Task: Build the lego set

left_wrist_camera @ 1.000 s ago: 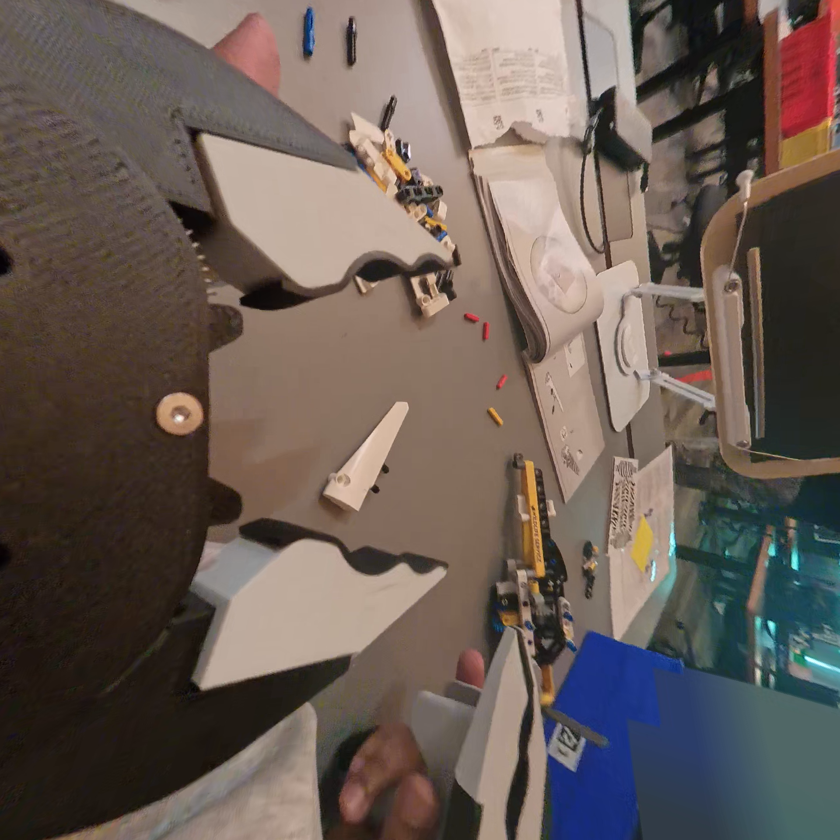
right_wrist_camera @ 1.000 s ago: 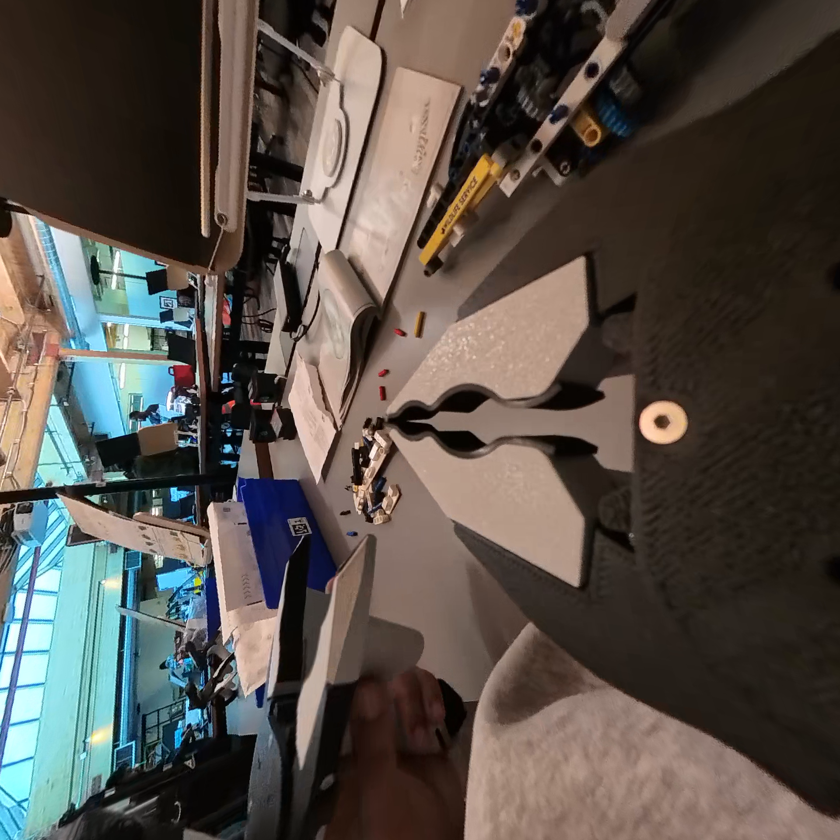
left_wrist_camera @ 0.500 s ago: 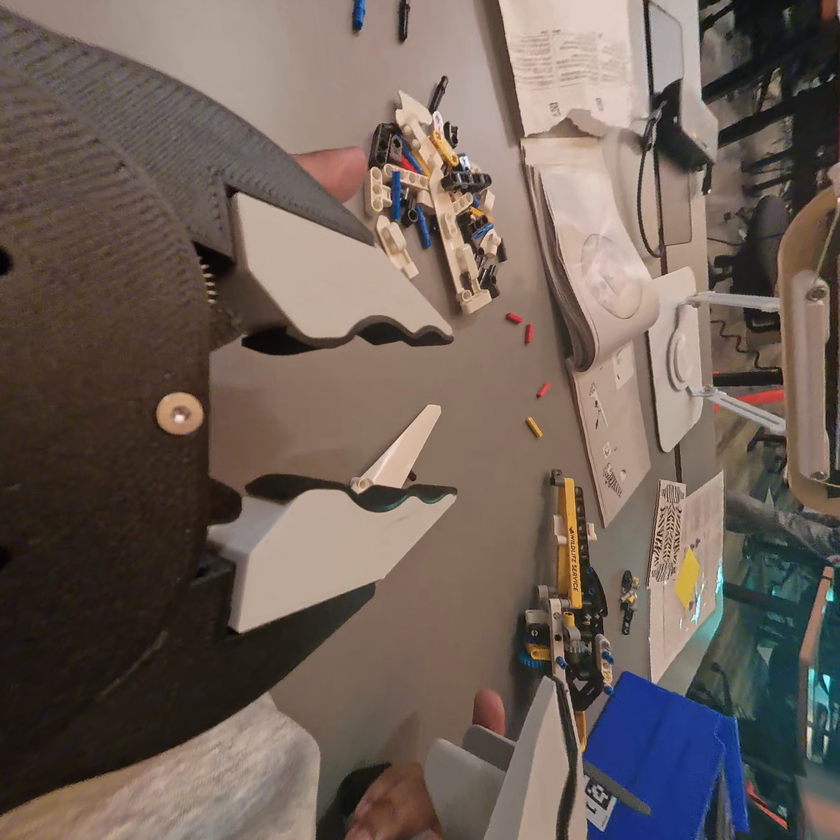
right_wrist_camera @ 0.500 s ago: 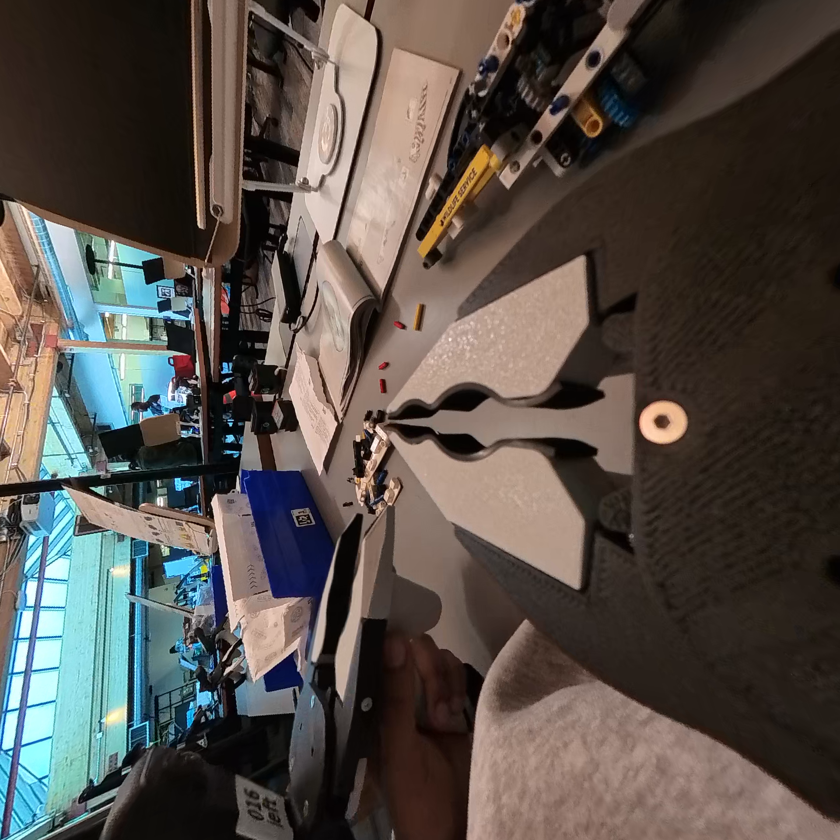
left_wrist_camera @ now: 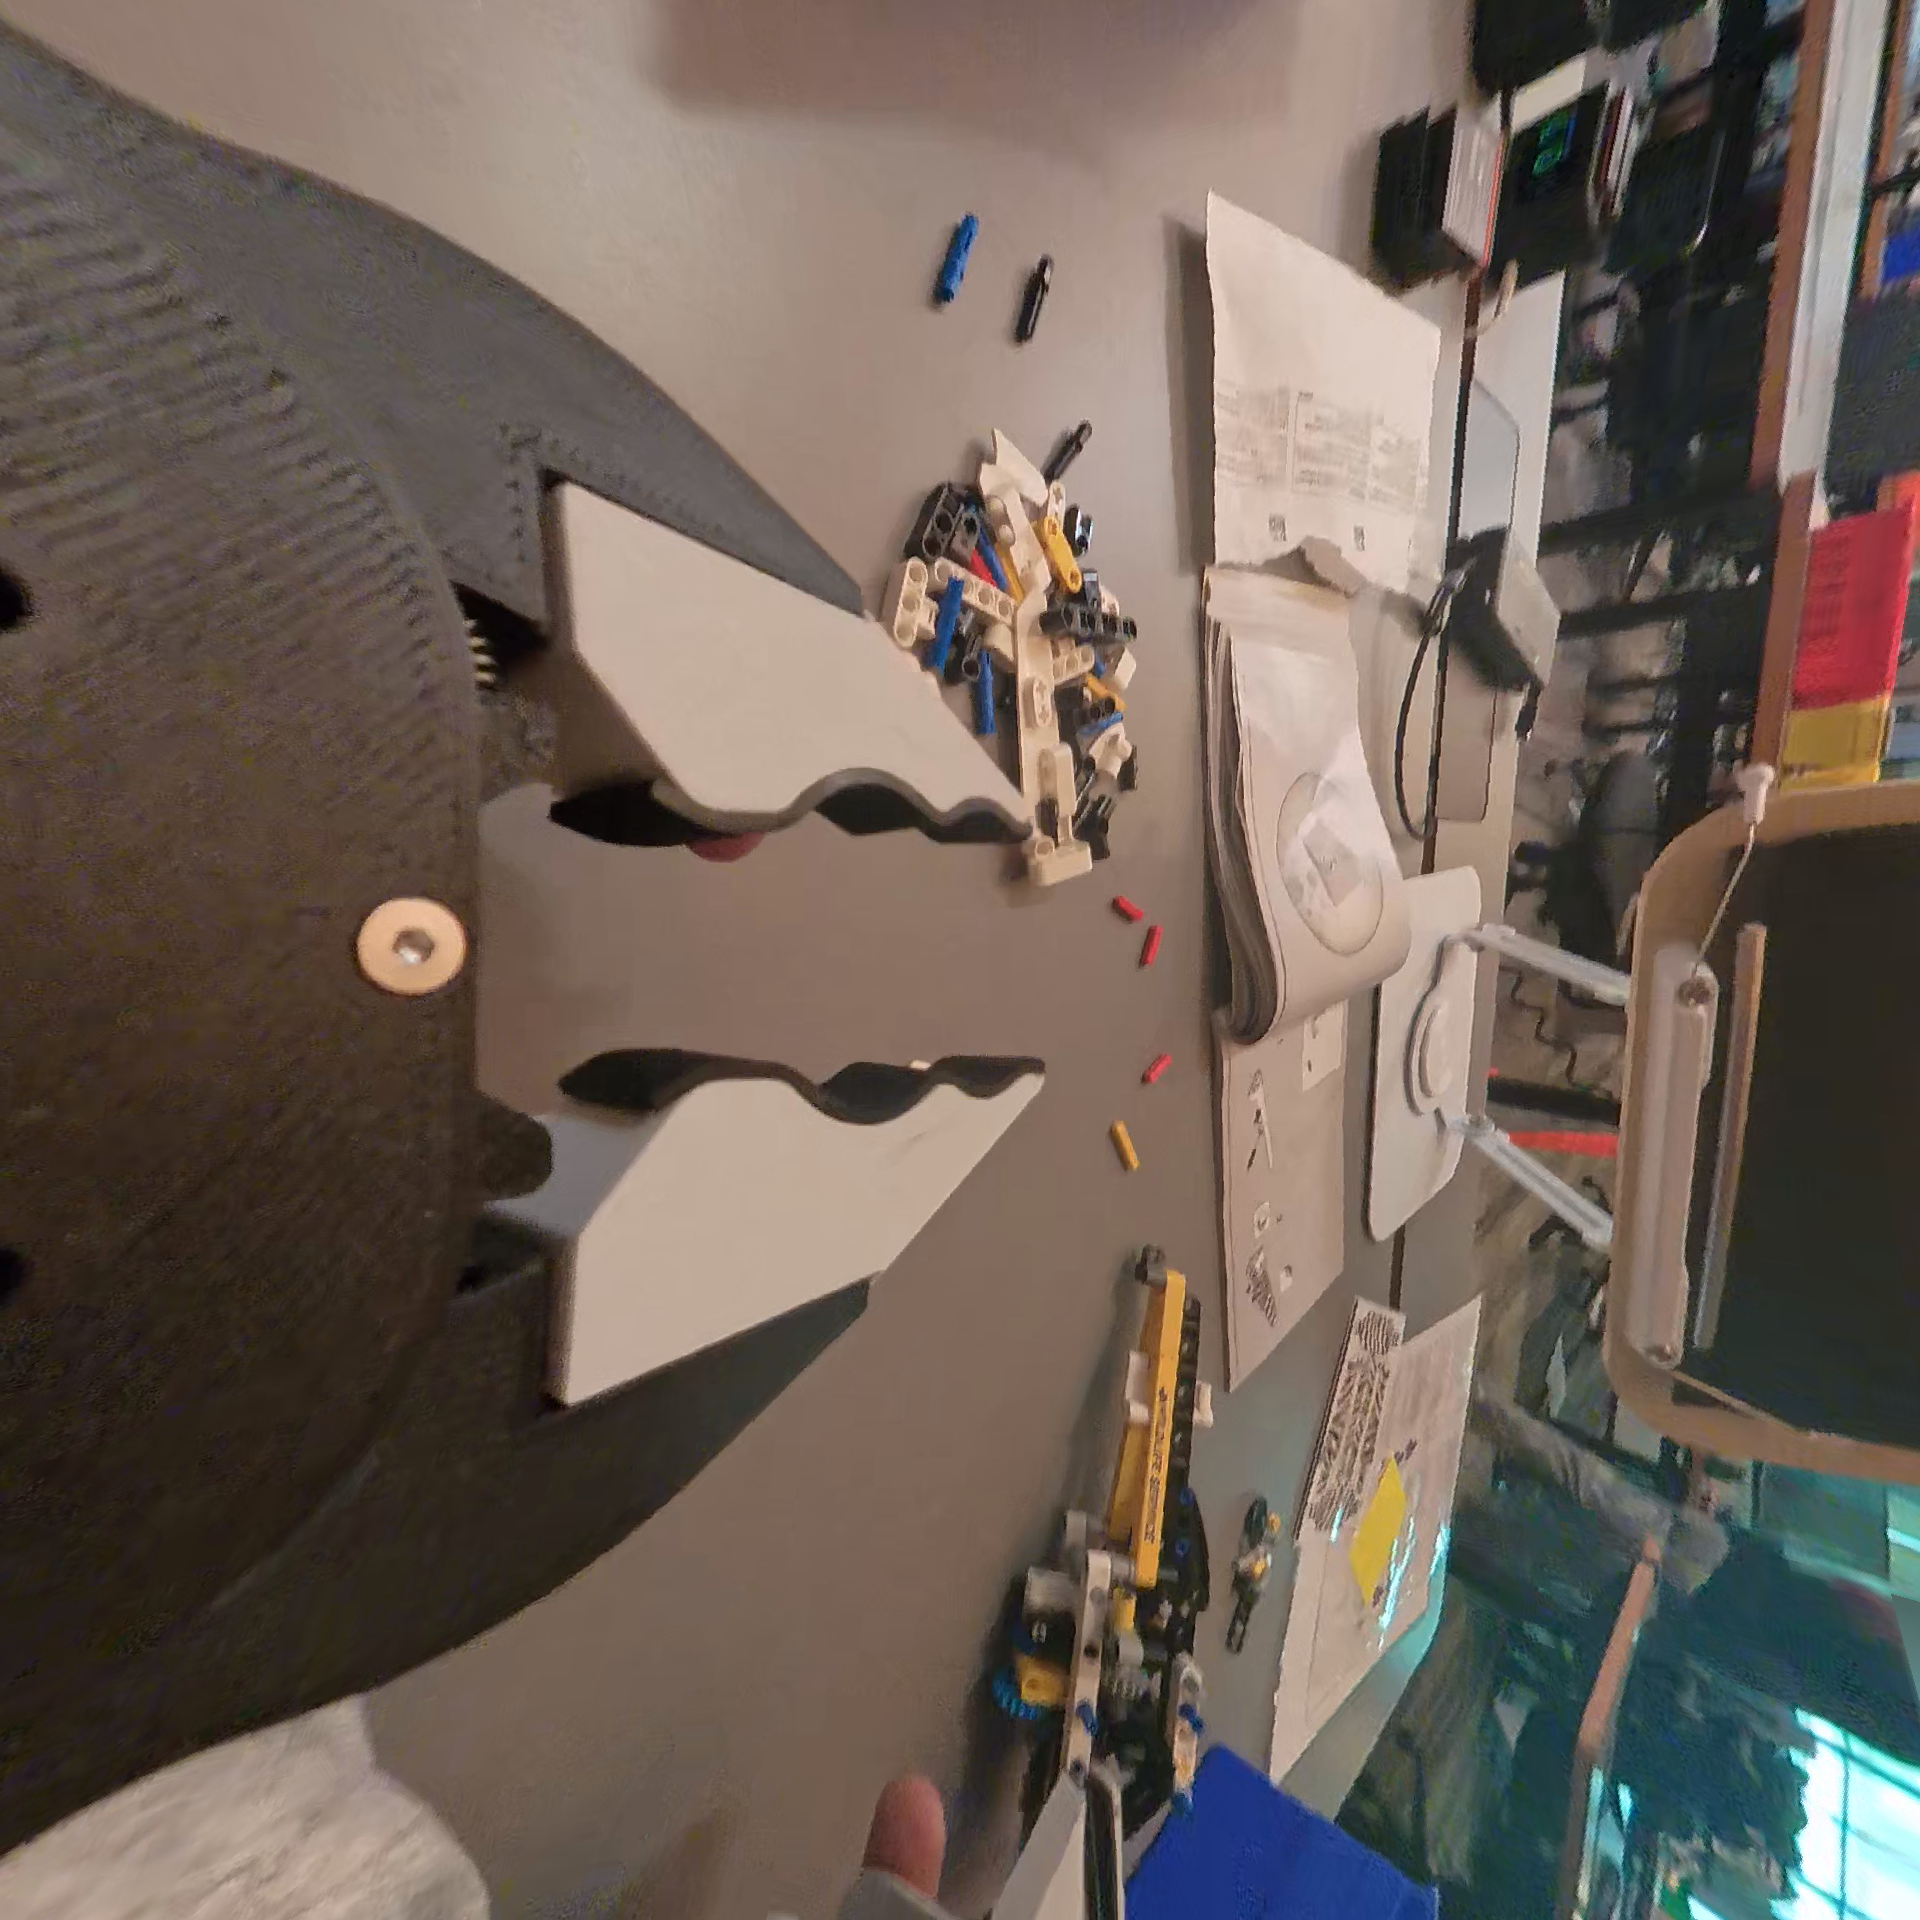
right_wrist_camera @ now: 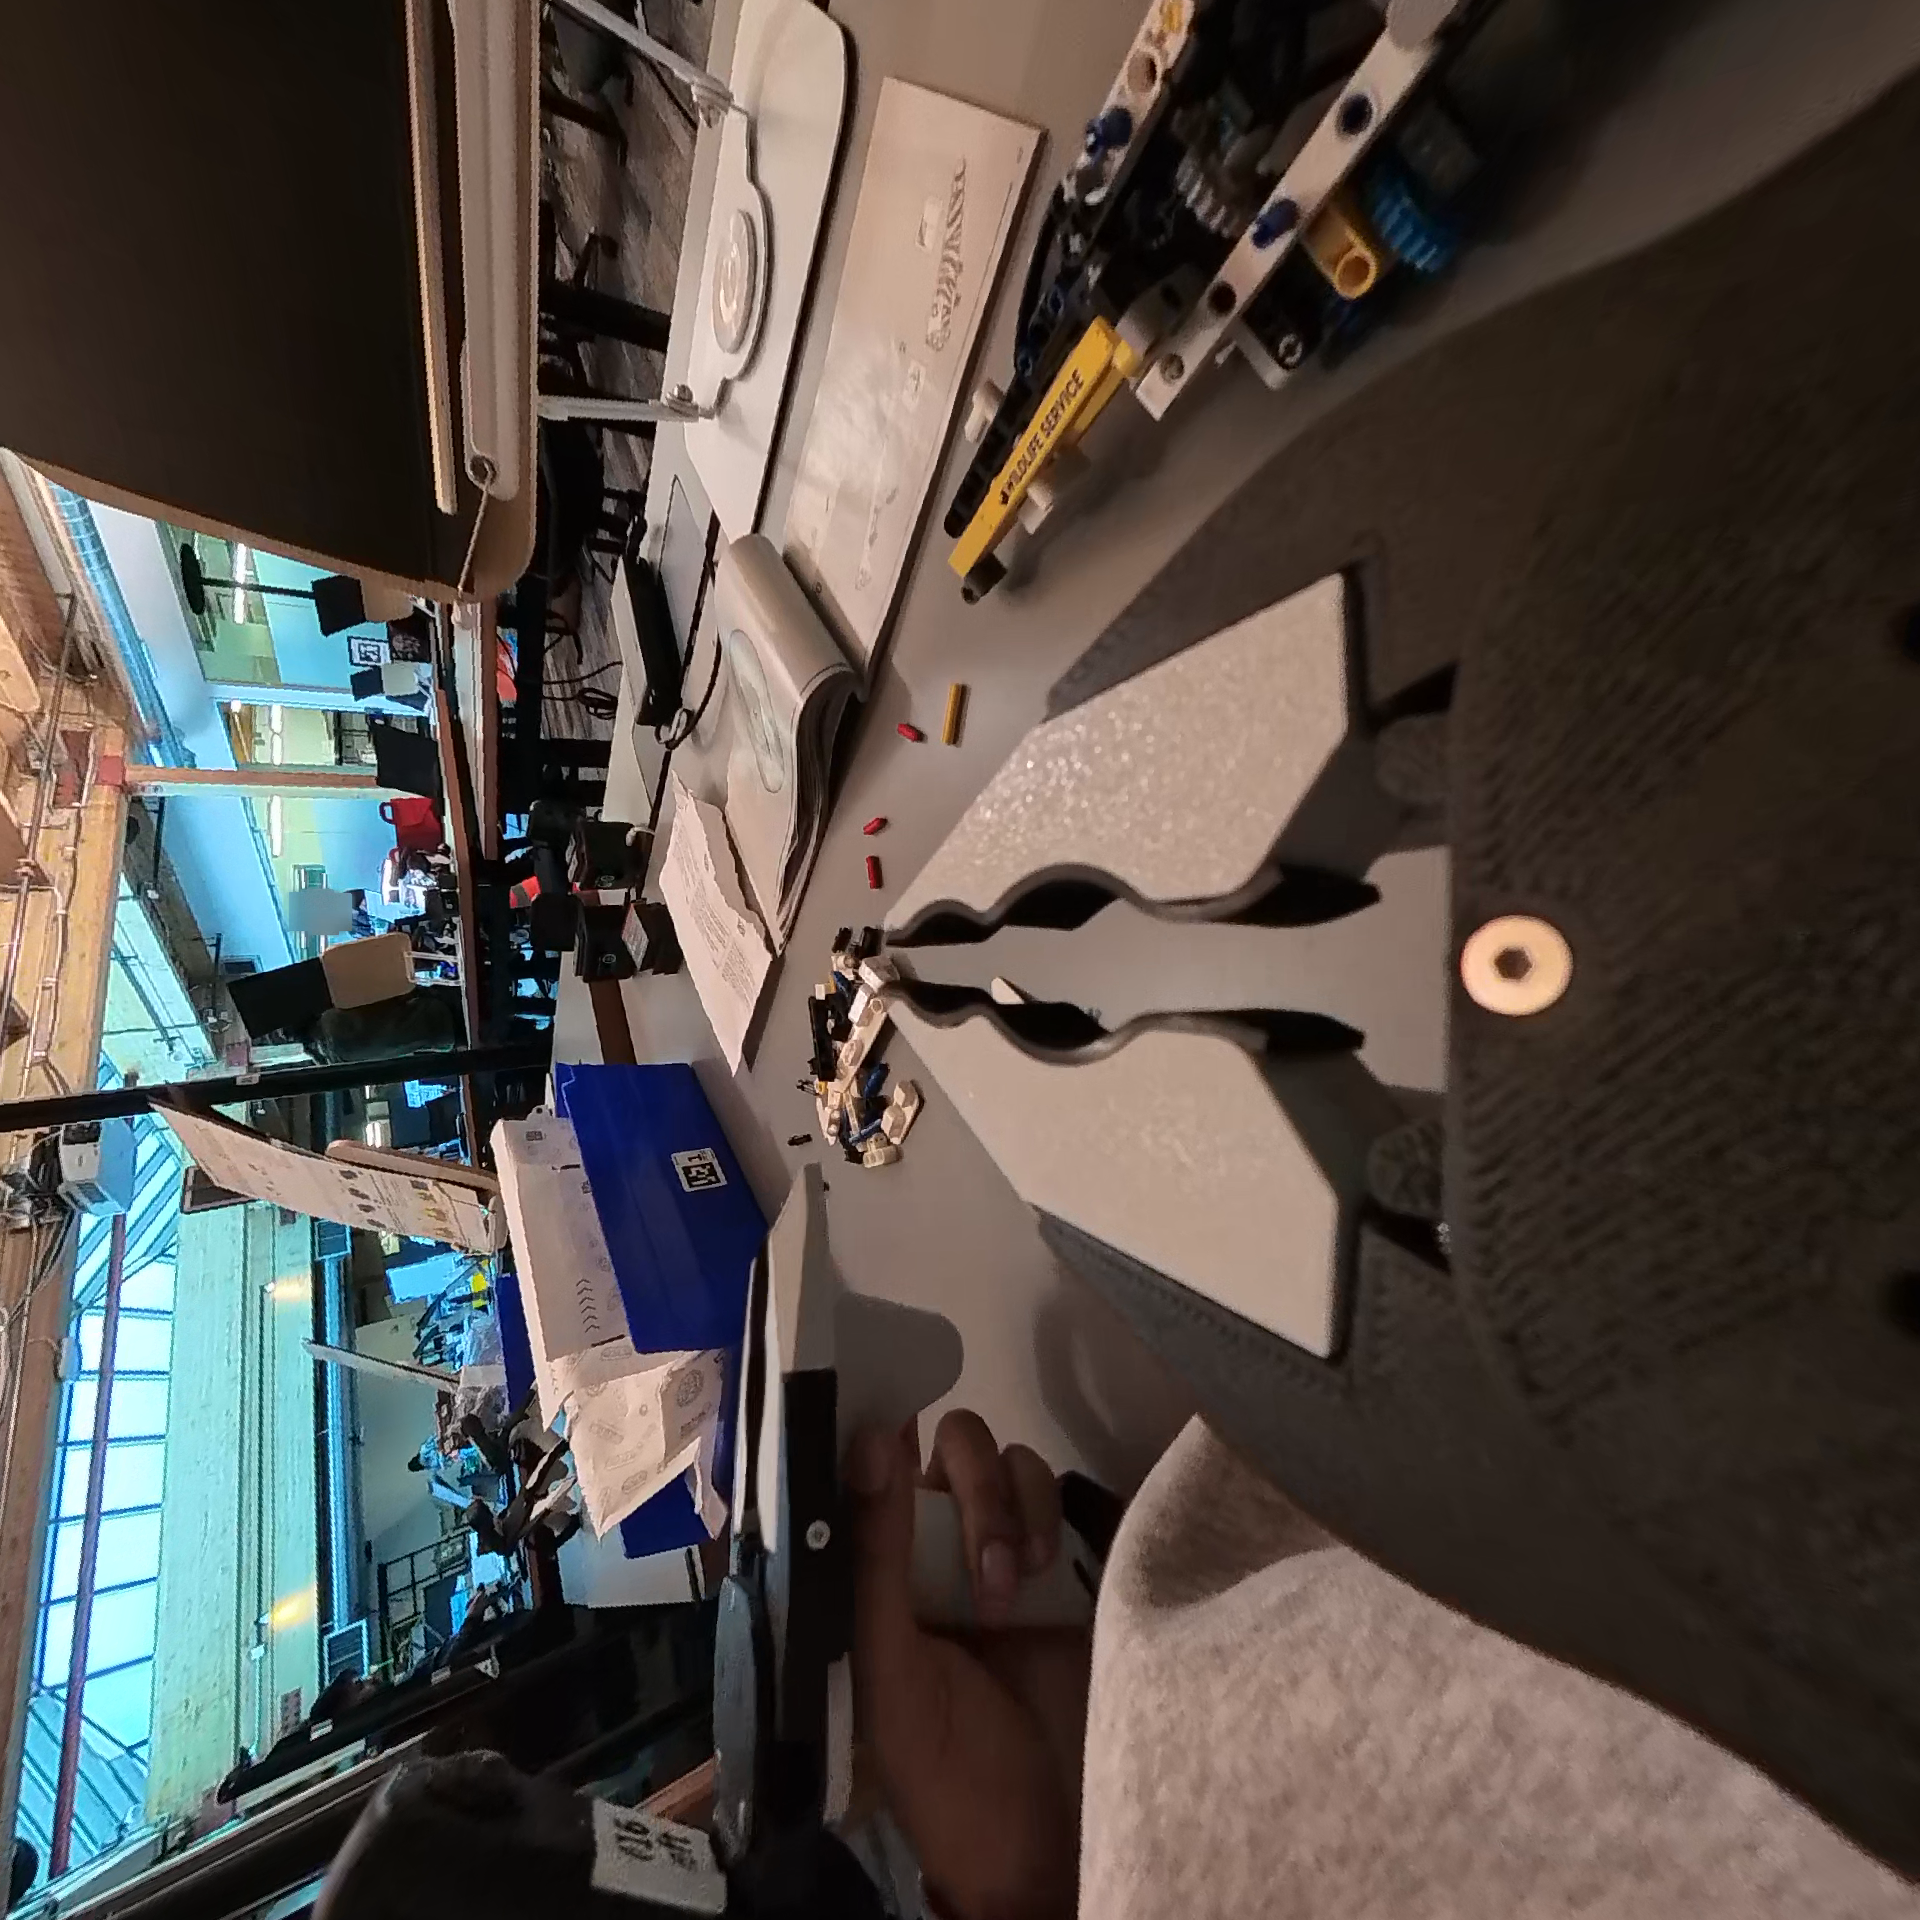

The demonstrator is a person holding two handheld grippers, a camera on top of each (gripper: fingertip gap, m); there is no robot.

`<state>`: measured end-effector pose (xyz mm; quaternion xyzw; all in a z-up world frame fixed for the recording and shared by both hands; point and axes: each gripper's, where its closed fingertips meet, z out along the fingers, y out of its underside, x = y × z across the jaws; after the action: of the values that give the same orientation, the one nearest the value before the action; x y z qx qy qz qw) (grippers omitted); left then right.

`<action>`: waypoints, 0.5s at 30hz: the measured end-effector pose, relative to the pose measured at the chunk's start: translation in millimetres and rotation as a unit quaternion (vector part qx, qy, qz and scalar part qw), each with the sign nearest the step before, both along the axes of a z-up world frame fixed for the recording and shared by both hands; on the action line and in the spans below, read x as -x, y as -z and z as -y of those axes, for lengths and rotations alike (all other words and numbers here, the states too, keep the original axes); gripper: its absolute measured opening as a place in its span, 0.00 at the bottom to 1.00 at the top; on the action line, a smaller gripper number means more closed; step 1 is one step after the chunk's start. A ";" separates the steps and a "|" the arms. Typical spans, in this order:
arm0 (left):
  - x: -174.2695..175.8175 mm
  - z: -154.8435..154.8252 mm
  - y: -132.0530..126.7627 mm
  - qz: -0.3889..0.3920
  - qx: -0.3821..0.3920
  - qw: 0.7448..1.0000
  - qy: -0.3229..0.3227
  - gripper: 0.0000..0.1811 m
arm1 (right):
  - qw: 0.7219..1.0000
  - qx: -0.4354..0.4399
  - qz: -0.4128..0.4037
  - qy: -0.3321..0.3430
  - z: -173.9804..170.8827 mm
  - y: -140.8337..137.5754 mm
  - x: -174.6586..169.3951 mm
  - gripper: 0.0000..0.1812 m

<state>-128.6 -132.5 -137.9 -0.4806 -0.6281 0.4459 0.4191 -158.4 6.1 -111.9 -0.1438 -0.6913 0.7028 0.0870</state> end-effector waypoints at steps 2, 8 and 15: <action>0.5 -0.6 1.9 -0.002 0.018 1.000 -0.003 0.27 | 1.000 0.002 0.003 -0.002 -0.1 0.0 0.2 0.03; 5.5 -9.5 -1.4 -0.009 0.053 0.998 0.015 0.38 | 1.000 0.012 0.018 -0.003 -1.8 -0.7 3.3 0.04; 7.4 -9.0 7.4 0.015 0.021 0.999 0.022 0.42 | 0.999 0.026 0.028 -0.006 -4.3 -2.8 5.0 0.05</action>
<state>-136.1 -123.5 -145.2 -0.5097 -0.6142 0.4419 0.4093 -163.4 10.4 -109.1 -0.1616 -0.6760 0.7165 0.0600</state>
